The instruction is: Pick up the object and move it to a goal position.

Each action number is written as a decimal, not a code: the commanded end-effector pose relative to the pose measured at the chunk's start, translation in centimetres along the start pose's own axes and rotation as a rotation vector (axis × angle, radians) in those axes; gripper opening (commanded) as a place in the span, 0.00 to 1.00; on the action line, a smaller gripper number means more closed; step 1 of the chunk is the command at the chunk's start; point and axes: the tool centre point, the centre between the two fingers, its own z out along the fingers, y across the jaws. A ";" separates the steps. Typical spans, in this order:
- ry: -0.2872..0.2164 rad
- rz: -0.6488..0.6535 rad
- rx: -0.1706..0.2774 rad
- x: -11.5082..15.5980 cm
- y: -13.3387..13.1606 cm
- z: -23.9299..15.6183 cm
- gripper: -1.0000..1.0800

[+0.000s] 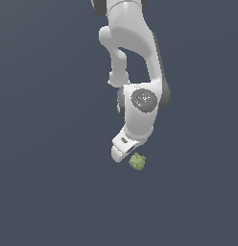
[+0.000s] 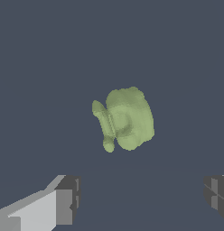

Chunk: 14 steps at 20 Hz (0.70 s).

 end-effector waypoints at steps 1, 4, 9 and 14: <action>0.007 -0.076 0.001 1.0 -0.1 0.4 0.96; 0.015 -0.149 0.002 2.0 -0.2 0.8 0.96; 0.025 -0.239 0.004 3.3 -0.3 1.2 0.96; 0.031 -0.290 0.004 3.9 -0.4 1.5 0.96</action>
